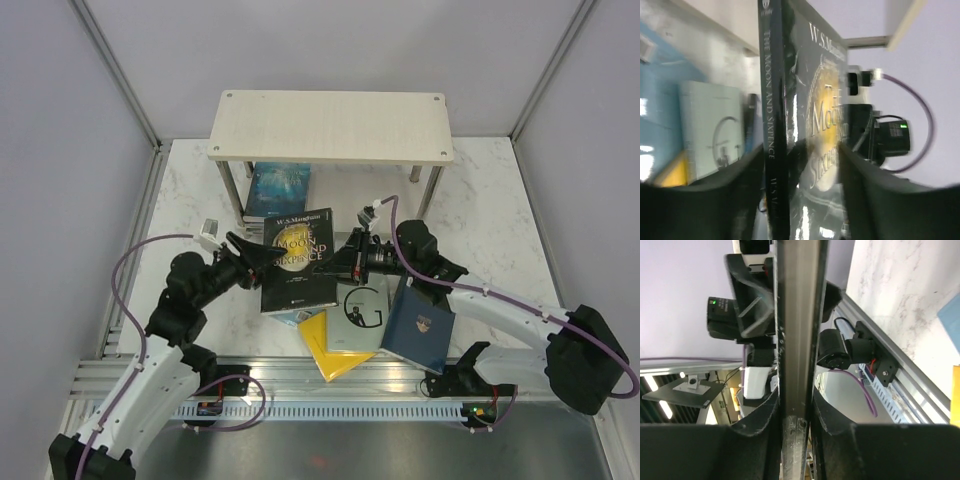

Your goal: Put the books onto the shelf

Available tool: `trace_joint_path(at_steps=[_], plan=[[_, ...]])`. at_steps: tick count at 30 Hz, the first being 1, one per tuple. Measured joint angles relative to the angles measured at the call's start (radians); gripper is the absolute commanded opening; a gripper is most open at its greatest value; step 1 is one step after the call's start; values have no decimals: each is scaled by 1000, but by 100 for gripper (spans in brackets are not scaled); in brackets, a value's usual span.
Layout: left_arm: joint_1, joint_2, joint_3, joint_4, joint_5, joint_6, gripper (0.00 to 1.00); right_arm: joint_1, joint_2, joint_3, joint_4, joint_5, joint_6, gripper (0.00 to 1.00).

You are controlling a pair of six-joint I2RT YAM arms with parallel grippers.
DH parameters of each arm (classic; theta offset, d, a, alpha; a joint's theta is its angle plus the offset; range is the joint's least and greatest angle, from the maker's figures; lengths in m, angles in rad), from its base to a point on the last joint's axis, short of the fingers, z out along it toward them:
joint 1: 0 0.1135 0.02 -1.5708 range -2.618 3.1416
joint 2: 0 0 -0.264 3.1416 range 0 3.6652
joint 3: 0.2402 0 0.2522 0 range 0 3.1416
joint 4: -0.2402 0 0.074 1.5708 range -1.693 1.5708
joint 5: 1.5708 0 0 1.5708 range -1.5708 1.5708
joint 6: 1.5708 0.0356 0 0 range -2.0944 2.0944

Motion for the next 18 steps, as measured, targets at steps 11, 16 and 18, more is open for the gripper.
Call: trace_joint_path(at_steps=[11,16,18], plan=[[16,-56,212,-398,-121,257,100,-89,156,183,-103,41,-68,0],[16,-100,235,-498,-145,301,100,-96,258,277,-84,42,-80,0],[16,-116,243,-541,-152,315,100,-101,303,300,-63,46,-83,0]])
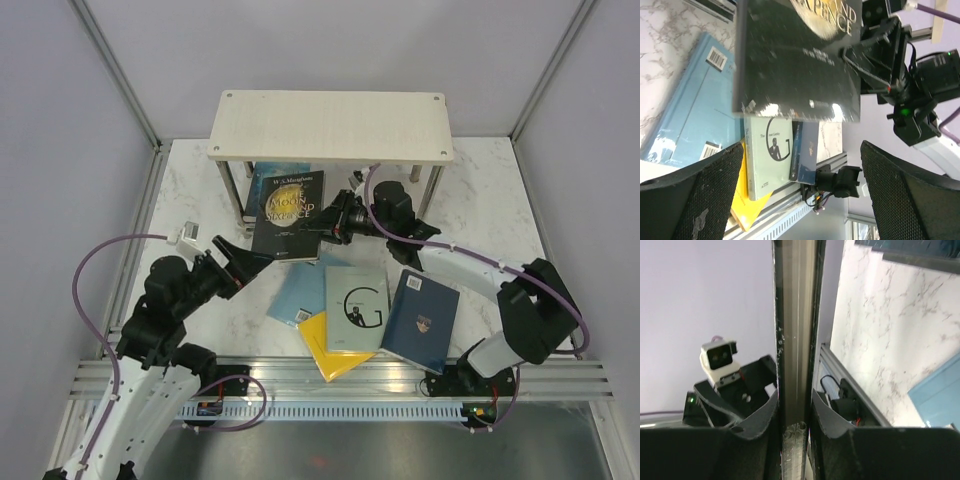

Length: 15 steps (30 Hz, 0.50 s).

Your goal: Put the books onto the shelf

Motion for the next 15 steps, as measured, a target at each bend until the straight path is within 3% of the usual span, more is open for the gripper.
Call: trace_joint_path(at_steps=[15], plan=[[0,-11,155,-198,-51,119,100,-64,317,176,91,30,19,0]])
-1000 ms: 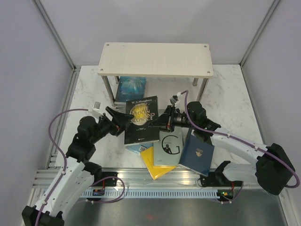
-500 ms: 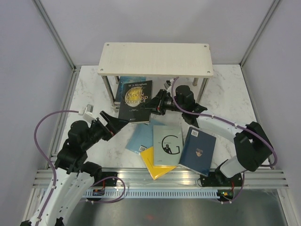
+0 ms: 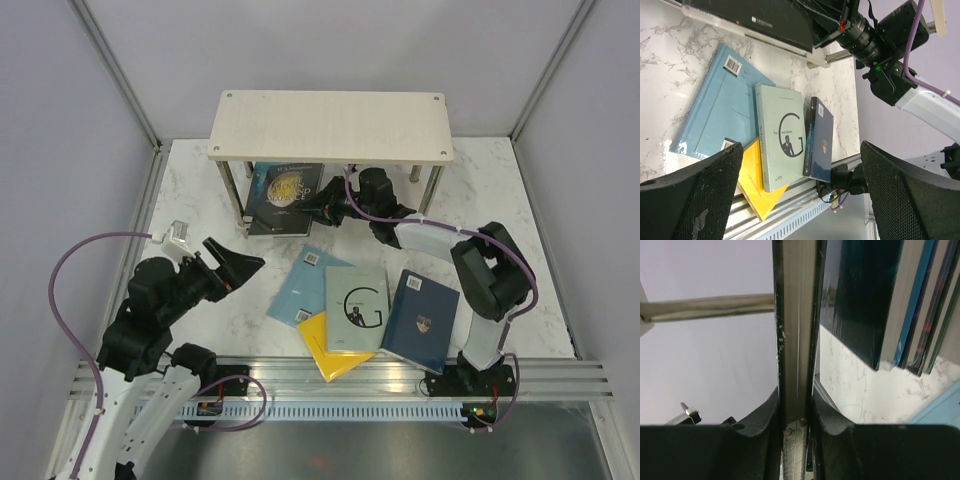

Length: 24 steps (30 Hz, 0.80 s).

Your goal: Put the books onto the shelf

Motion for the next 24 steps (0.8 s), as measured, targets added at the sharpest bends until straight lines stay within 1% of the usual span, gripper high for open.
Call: trace_joint_path(at_steps=[6,11,15,22,24], plan=[[0,24,32,-40,-19,38,100,-41,142,131,26,-1,17,0],[0,55,55,-55,-30,60,100,-56,244,284,-43,-4,-16,0],[0,74,64,-58,-47,73,100,-54,285,373,-122,-23,-58,0],[0,85,65,-55,-53,79,100,-52,318,446,-200,-73,-106,0],[0,85,65,-51,-55,79,100,-51,326,463,-217,-84,-116,9]])
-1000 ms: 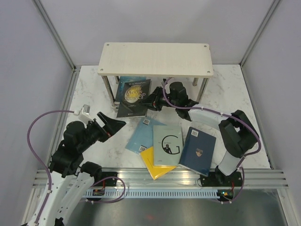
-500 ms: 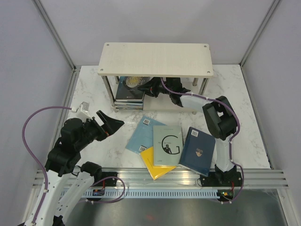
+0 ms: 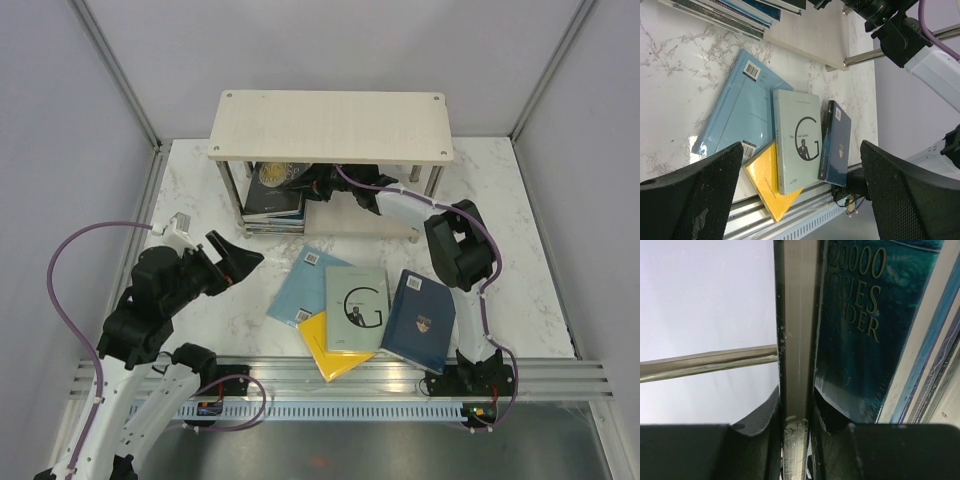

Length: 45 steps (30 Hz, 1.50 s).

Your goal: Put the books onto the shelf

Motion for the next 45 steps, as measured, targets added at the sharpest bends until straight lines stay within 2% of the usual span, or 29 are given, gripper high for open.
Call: trace_joint_path(at_steps=[1,2,4,5,6,8,11,16,21,27,34,45], plan=[[0,0,0,2,-1,0,100,0,2,4,-8,-4,-4,13],[0,0,0,3,-1,0,100,1,4,7,-10,-6,-6,26],[0,0,-1,10,-2,0,100,2,10,16,-15,-12,-11,41],[0,1,-1,13,-2,0,100,3,14,21,-18,-13,-18,54],[0,2,-1,16,-1,0,100,4,16,24,-23,-14,-21,60],[0,5,-1,19,-2,0,100,6,16,24,-47,-14,-43,83],[0,6,-1,20,-1,0,100,6,8,35,-64,-16,-72,93],[0,5,-7,23,-1,0,100,-2,-40,11,-145,9,-129,98],[0,-1,-16,23,0,0,100,-16,-117,-90,-166,11,-157,98],[0,-2,-24,24,7,0,100,-65,-268,-251,-337,132,-269,98],[0,-5,-61,52,21,-1,100,-89,-366,-354,-398,172,-319,98],[0,47,-249,211,183,-23,97,-83,-644,-612,-428,164,-352,98]])
